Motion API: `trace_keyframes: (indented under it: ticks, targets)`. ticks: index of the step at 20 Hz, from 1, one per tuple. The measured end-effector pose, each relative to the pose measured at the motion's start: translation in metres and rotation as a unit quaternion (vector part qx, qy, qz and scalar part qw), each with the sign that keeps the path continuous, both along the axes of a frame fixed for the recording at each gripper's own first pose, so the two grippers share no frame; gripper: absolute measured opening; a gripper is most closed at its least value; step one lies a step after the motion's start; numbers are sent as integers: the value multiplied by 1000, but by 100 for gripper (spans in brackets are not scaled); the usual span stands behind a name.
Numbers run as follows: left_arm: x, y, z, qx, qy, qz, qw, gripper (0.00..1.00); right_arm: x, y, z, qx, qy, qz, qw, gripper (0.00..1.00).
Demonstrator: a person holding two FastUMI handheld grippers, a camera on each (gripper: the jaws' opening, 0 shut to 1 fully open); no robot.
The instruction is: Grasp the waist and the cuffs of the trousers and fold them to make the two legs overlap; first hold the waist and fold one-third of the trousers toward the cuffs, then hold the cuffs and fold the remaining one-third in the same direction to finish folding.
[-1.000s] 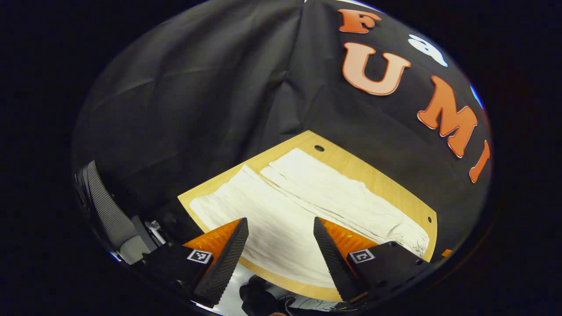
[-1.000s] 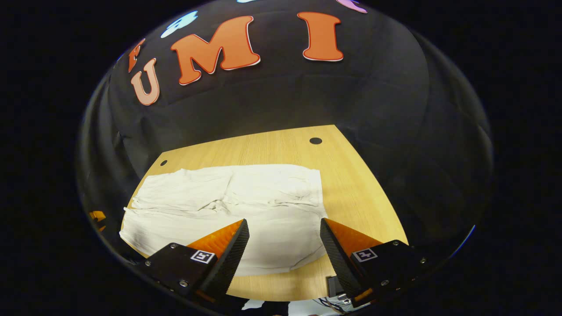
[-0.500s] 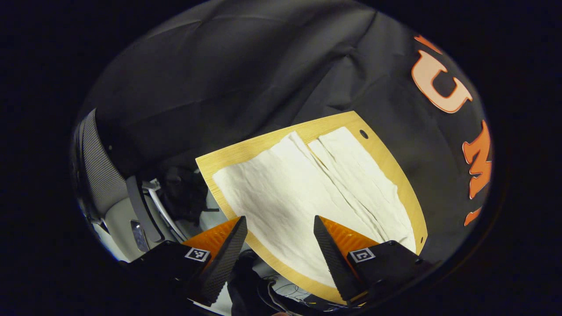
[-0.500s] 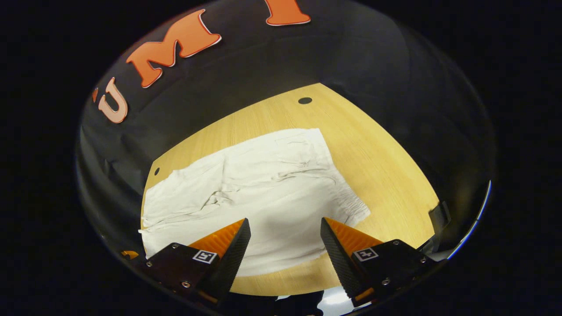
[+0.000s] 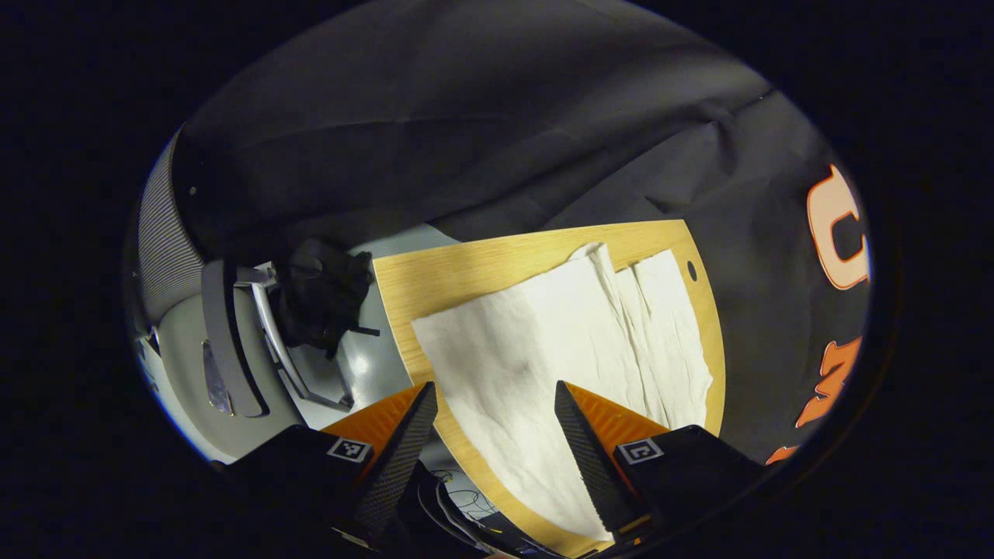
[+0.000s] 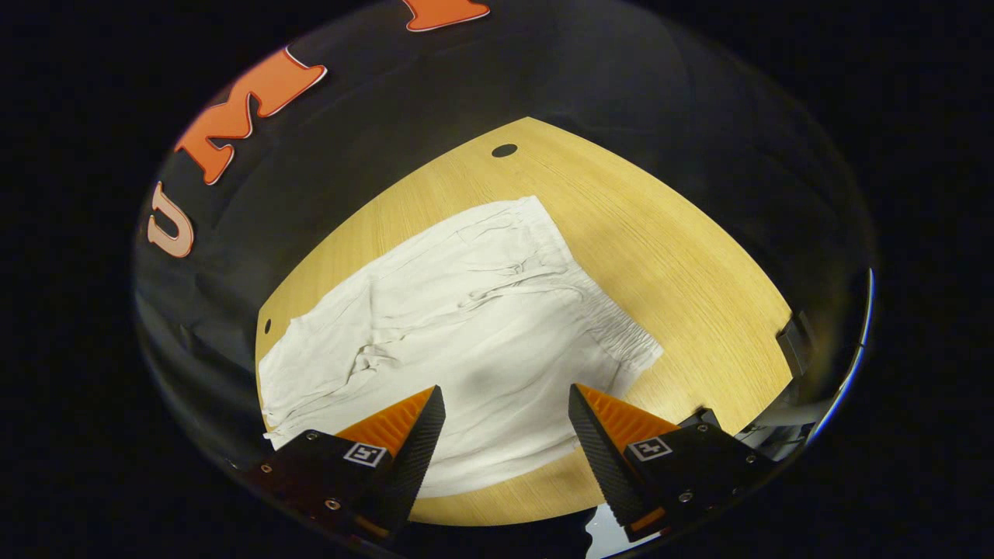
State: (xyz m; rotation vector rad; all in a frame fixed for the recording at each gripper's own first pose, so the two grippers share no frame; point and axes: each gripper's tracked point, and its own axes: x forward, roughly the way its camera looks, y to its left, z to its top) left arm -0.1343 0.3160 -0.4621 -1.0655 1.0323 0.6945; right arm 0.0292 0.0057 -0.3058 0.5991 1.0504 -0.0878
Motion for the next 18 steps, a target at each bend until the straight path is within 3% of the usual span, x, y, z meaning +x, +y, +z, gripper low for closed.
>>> trace_keyframes:
  ticks: [9, 13, 18]
  targets:
    - [29, 15, -25, -37, -23, 13, 999, 96, 3, 1, -12, -6, 26, -30, 999, 96]
    - [57, 12, -31, -38, -30, -23, 999, 78, -3, 5, -24, -6, 42, -51, 998, 97]
    - [65, 7, -37, -47, -38, -17, 998, 5, -18, -18, -29, -12, 44, -102, 994, 96]
